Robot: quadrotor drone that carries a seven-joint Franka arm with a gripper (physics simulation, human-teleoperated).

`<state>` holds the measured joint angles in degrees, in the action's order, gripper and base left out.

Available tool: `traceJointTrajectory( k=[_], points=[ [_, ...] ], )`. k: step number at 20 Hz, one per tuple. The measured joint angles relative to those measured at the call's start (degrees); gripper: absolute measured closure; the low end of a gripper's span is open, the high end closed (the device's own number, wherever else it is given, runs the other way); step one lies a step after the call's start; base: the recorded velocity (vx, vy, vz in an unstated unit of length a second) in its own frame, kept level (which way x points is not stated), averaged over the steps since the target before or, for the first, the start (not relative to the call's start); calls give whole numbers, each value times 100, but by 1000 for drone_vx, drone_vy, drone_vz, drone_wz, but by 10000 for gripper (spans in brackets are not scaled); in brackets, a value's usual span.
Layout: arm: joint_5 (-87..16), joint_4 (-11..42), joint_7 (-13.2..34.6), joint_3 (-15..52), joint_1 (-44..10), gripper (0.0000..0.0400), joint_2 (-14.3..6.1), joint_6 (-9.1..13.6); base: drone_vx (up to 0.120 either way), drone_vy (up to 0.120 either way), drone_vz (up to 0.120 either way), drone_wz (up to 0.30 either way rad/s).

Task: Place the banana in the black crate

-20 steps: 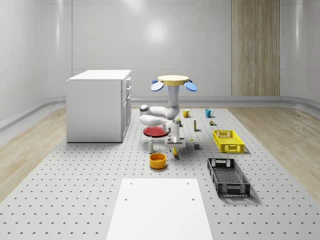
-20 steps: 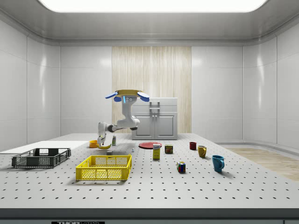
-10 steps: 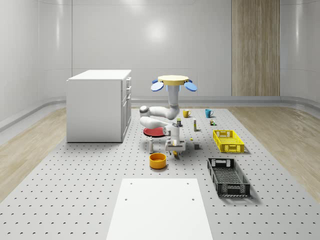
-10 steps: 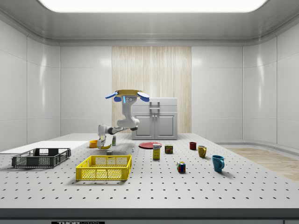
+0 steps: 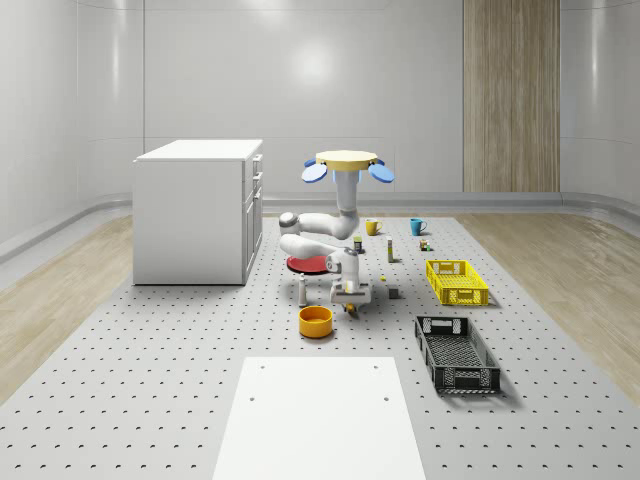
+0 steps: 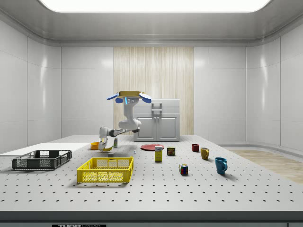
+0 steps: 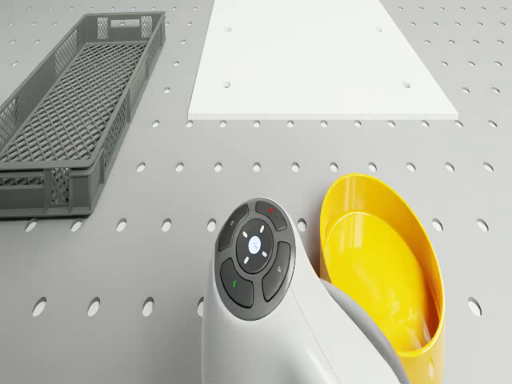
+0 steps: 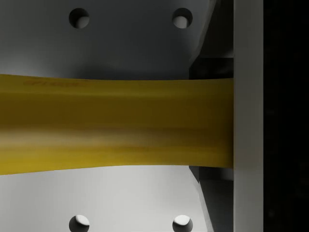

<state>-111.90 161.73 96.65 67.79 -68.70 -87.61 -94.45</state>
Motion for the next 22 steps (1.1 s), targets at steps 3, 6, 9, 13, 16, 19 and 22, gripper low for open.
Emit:
traceJointTrajectory(
  k=[3, 6, 9, 13, 16, 19, 22],
  points=[
    [100, 47, -143, 124, 37, 211, 25, 81, 0, 0, 0, 0],
    [284, 114, -228, 333, 85, 211, 53, 193, 0, 0, 27, 0],
    [507, 181, -226, 580, 128, 209, 79, 309, 0, 27, 120, 0],
    [712, 231, -196, 802, 154, 209, 98, 401, 100, 120, 120, 0],
    [797, 248, -183, 891, 161, 209, 103, 434, 120, 120, 120, 0],
    [844, 257, -181, 940, 163, 209, 103, 449, 120, 120, 120, 0],
    [869, 261, -185, 966, 163, 209, 101, 455, 120, 120, 120, 0]
  ],
)
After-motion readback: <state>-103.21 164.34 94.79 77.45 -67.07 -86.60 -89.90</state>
